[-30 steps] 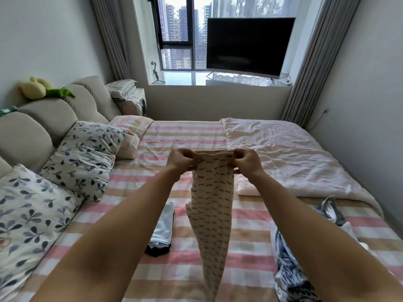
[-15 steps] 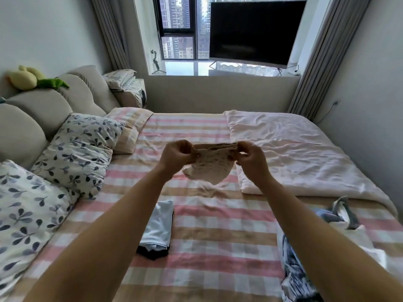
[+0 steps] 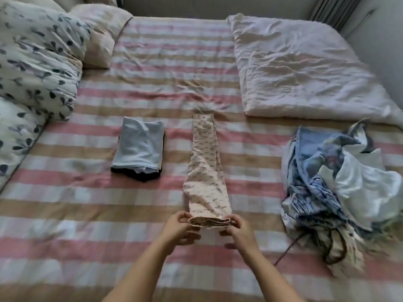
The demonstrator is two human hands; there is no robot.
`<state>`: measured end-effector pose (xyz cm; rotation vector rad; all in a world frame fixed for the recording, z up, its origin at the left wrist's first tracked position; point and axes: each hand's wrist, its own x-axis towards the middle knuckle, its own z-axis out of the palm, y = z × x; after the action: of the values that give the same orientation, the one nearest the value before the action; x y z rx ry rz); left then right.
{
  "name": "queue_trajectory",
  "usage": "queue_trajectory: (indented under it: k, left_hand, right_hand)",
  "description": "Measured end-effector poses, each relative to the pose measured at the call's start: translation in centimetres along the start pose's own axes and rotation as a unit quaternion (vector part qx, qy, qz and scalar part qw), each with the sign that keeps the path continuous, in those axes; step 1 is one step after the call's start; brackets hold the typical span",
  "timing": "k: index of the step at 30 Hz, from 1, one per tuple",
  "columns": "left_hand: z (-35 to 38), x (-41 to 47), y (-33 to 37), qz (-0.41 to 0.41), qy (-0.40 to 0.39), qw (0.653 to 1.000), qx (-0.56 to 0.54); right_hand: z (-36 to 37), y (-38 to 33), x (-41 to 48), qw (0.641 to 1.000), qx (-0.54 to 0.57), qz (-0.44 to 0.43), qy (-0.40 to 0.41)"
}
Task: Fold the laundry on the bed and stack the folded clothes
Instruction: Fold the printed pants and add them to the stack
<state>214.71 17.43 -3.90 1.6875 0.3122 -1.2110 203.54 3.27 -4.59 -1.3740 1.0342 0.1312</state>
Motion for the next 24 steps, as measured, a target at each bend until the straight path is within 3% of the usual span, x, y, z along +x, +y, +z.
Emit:
queue_trajectory:
  k: [3,5,12,15,20,24]
  left_hand:
    - [0.8,2.3,-6.2,-0.067,0.048,0.984,-0.155]
    - [1.5,3.8,-10.2,-0.056,0.081,0.971,-0.22]
    - [2.7,6.8,-17.6,0.004,0.181,0.937,-0.299]
    - [2.6,6.7,-19.3,0.015,0.202,0.932,-0.301]
    - [2.2,5.6,-20.9,0.005,0.208,0.936,-0.284]
    - [1.7,6.1,-20.9,0.003,0.189,0.941,-0.282]
  right_hand:
    - [1.1,6.1,1.0,0.993,0.072,0.087,0.024]
    - [2.3,9.8,1.6,0.986,0.101,0.117,0.059]
    - [4.9,17.0,3.0,0.957,0.178,0.116,0.198]
    - [5.2,19.0,1.4,0.956,0.121,0.121,0.239]
    - [5.7,20.9,-0.7,0.954,0.114,0.114,0.252]
    - [6.0,17.9,1.2,0.98,0.044,0.053,0.189]
